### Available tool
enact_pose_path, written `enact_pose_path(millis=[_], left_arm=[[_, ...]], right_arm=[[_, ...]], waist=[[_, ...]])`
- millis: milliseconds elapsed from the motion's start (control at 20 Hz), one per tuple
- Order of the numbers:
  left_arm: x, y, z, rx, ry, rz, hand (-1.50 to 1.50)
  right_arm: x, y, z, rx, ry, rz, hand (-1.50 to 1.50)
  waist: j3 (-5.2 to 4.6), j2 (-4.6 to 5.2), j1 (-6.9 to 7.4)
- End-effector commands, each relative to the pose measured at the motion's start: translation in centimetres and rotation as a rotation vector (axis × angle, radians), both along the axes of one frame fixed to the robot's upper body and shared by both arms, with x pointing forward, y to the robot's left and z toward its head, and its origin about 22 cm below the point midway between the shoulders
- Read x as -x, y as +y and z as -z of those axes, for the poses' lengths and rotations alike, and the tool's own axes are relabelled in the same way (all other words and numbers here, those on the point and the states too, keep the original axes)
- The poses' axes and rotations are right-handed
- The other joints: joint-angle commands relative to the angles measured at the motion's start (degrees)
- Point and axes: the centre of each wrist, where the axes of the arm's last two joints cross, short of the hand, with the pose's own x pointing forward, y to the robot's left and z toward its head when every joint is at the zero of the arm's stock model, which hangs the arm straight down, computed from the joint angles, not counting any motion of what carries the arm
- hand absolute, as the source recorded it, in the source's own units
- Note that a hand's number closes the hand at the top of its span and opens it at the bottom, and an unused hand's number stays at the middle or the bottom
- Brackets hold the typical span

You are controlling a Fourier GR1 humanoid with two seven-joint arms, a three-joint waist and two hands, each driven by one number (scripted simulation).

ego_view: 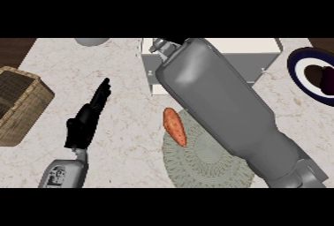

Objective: Pick the tomato from the placemat and place it in the tiered shelf

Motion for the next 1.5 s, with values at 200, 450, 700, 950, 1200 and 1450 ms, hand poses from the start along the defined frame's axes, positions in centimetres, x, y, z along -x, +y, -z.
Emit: enact_pose_path(millis=[200,450,700,950,1200,1450], left_arm=[[-0.8,-0.1,-0.3,0.003,0.015,0.021,0.0],[0.4,1.9,0.7,0.0,0.004,0.011,0.0],[0.5,0.5,0.2,-0.003,0.017,0.028,0.0],[-0.9,1.0,-0.9,0.006,0.016,-0.007,0.0],[-0.3,-0.4,0.9,-0.027,-0.008,-0.008,0.0],[-0.6,1.6,0.3,0.007,0.003,0.002,0.0]], right_arm=[[-2.1,-4.0,0.1,-0.344,-0.15,-0.061,1.5],[-3.2,-5.3,2.3,-0.354,-0.153,-0.097,1.5],[-5.1,-5.5,2.6,-0.354,-0.155,-0.102,1.5],[-7.1,-9.4,4.0,-0.255,-0.042,0.187,1.5],[-6.0,-7.6,7.0,-0.31,-0.072,0.239,-1.5],[-3.5,-8.3,5.2,-0.421,-0.108,0.157,-1.5]], waist=[[0.14,0.41,-0.11],[0.04,-0.05,-0.44],[0.03,0.02,-0.19],[-0.02,-0.27,-1.13],[0.01,-0.12,-1.05],[0.04,-0.37,-1.28]])
